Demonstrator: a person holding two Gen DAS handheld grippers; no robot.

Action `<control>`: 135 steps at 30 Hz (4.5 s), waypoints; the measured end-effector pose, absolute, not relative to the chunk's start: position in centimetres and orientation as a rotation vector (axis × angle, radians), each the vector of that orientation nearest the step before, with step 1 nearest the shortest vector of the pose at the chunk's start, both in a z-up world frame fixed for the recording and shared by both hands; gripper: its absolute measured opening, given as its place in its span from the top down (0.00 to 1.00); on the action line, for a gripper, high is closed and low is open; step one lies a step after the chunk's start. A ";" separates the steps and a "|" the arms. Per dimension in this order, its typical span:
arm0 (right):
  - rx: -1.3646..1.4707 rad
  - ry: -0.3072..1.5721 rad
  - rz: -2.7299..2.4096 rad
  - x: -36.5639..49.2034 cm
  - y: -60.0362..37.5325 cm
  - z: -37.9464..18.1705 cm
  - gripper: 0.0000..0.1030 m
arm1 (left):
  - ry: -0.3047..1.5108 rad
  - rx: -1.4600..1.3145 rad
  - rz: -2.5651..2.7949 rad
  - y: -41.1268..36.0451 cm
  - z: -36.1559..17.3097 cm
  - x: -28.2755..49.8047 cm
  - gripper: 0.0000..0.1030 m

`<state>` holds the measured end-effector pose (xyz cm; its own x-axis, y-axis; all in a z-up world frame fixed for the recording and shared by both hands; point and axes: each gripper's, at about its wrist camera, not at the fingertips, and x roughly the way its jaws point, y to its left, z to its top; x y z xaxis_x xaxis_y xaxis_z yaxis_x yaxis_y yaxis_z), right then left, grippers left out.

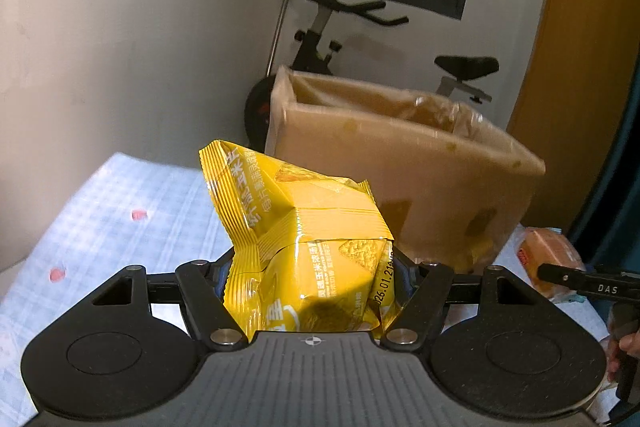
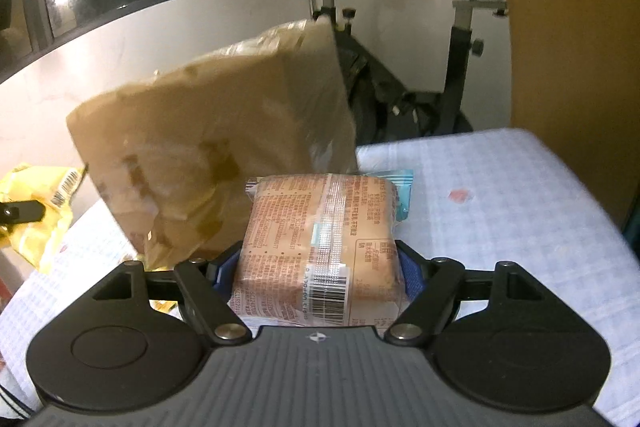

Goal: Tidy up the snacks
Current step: 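Lift the yellow bag and bread packet up toward the box, then open both grippers over the box to drop the yellow bag and bread packet, then move both open grippers back down to the remaining snacks, then grasp the red meat snack packet with the right gripper while the left gripper grasps the small clear packet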

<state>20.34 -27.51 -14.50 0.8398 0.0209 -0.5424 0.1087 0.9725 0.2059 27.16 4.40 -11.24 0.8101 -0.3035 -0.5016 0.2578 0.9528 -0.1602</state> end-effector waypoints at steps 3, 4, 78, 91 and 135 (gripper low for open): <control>0.219 0.539 -0.063 20.5 -28.4 -13.1 0.25 | 0.512 -0.076 -0.296 4.2 -9.9 27.5 0.29; 0.214 0.526 -0.069 20.5 -28.6 -12.6 0.25 | 0.497 -0.073 -0.295 4.2 -9.3 27.6 0.29; 0.137 0.376 0.007 23.9 -21.0 -8.6 0.13 | 0.437 0.057 -0.322 4.7 -8.0 30.5 0.16; 0.143 0.483 -0.011 23.2 -20.3 -12.9 0.13 | 0.497 0.033 -0.302 5.5 -11.7 30.3 0.16; 0.008 0.760 0.177 25.4 -15.1 -23.3 0.58 | 0.744 0.064 -0.299 5.7 -21.5 29.7 0.30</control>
<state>25.37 -15.14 -23.29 0.7106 0.1626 -0.6846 -0.1569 0.9850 0.0712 29.68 5.70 -21.50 0.6958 -0.2450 -0.6751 0.2903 0.9557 -0.0476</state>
